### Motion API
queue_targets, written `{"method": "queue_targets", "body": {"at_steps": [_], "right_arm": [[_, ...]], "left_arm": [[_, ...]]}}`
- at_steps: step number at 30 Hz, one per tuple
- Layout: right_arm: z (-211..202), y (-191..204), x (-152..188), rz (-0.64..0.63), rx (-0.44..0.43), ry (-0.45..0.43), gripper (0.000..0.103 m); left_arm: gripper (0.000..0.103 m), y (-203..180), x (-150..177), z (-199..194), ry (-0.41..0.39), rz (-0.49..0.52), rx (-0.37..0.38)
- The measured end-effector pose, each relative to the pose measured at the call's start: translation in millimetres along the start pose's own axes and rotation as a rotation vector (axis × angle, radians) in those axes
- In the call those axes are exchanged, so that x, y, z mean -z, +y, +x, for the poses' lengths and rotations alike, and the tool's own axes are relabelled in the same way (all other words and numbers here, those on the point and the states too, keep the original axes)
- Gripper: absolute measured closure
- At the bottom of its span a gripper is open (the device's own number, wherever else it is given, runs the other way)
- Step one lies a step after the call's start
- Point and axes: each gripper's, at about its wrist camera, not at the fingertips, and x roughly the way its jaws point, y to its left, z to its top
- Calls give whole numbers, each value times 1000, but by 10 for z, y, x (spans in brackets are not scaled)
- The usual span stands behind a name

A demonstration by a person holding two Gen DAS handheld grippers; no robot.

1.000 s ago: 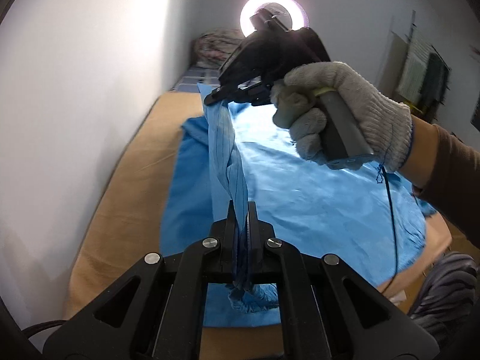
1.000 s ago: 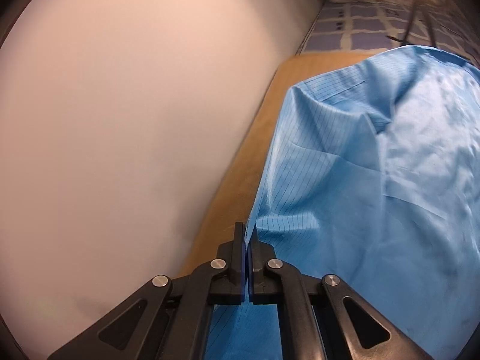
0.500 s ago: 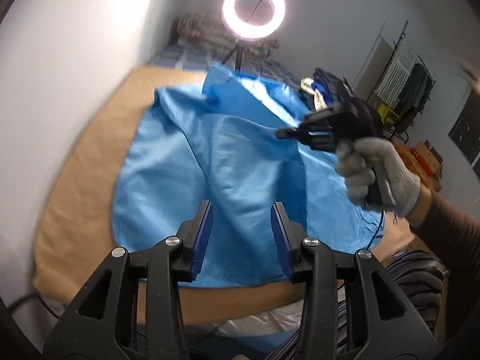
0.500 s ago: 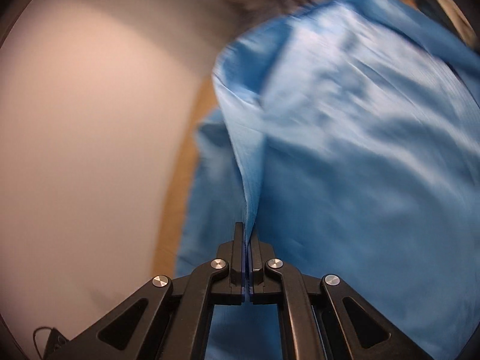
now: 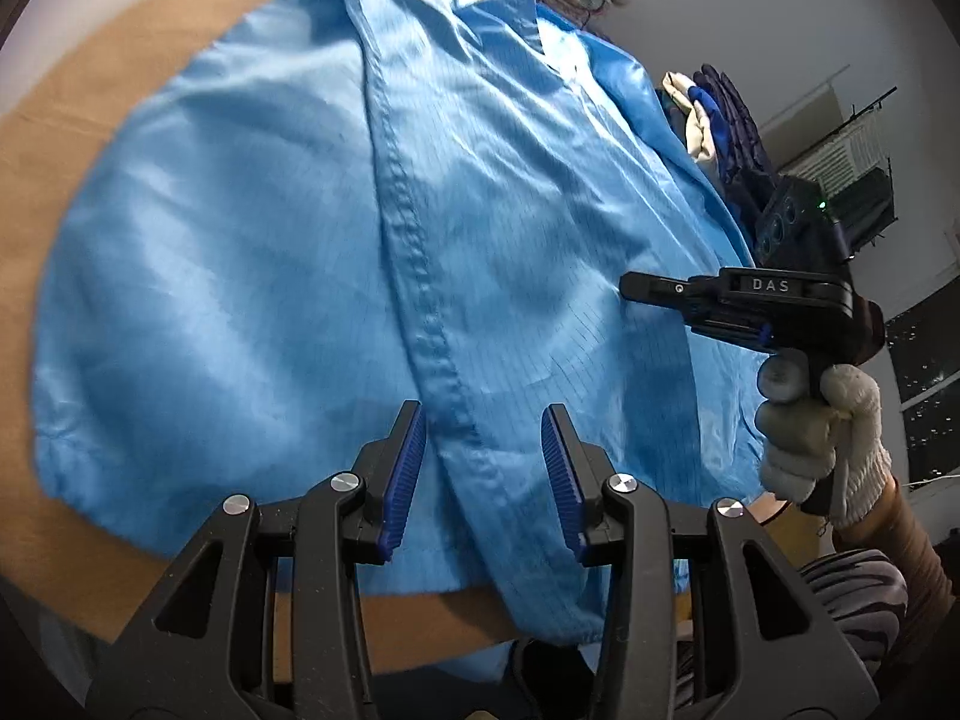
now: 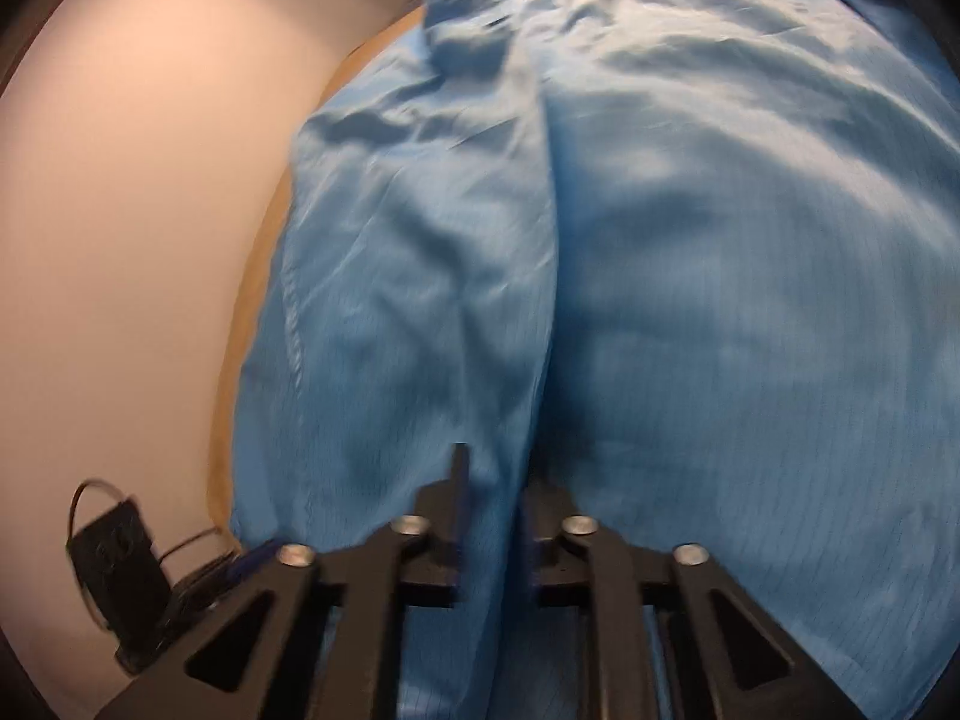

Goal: Fold large clothes

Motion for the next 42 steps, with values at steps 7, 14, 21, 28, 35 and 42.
{"method": "queue_targets", "body": {"at_steps": [7,14,21,28,35,42], "right_arm": [[203,107,44,-26,-39,40,103],[338,547,65,-145,-80,119,103],[349,633,55,-189,6,145,67],[67,531,145,-227,155,107,62],[-305,1101,-2,-424,262,-23,59],[234,1801,-367,-496,183,26,57]], "left_arm": [[103,-35,-48,-142,-74,65,-46],[103,386,-4,-658,-164,-38,-50],[46,448,178,-484,-119,-114,-19],[68,293,269,-256,-79,-30,-93],[83,377,360,-513,-158,-54,-78],[75,273,506,-623,-158,-4,3]]}}
